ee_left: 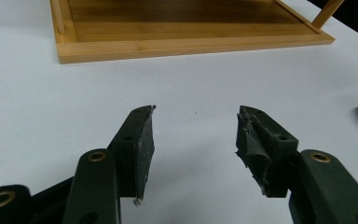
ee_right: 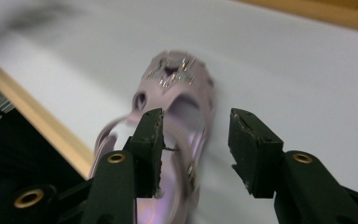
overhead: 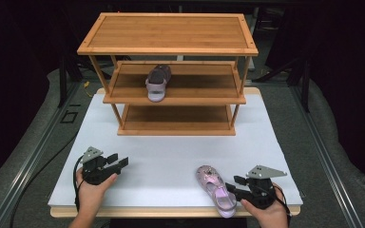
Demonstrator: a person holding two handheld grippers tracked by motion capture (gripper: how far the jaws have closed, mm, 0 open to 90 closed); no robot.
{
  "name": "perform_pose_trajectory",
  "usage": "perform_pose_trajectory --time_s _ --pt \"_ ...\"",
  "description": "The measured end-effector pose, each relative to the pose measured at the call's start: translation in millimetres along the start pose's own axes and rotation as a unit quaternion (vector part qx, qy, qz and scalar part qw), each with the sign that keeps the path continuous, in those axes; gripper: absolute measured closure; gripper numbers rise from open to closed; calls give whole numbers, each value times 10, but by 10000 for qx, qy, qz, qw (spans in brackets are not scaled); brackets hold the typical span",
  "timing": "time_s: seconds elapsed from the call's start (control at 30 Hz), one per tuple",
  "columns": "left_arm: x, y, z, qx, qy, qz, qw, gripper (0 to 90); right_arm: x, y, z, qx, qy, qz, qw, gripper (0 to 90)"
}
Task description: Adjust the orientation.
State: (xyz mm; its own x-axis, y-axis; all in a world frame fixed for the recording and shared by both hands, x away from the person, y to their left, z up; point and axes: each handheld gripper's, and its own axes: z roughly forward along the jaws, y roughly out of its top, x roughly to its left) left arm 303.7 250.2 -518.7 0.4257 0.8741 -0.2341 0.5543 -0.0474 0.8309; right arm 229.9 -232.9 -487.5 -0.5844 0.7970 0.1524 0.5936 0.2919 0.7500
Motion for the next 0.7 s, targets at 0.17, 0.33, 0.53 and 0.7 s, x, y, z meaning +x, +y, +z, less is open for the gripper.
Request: perform_pose_trajectory --time_s 0.17,0.33,0.53,0.7 --pt "10 -7 16 45 10 -10 10000 459 17 -129 104 287 -191 -85 9994 575" --pt "39 -15 23 63 20 -65 10000 459 -9 -111 222 354 -116 -69 9993 792" --pt "40 -12 23 66 37 -56 10000 459 22 32 205 63 -547 -571 9968 829" --pt "49 -16 25 71 48 -69 9999 459 -152 240 243 -31 -711 -509 9962 828"
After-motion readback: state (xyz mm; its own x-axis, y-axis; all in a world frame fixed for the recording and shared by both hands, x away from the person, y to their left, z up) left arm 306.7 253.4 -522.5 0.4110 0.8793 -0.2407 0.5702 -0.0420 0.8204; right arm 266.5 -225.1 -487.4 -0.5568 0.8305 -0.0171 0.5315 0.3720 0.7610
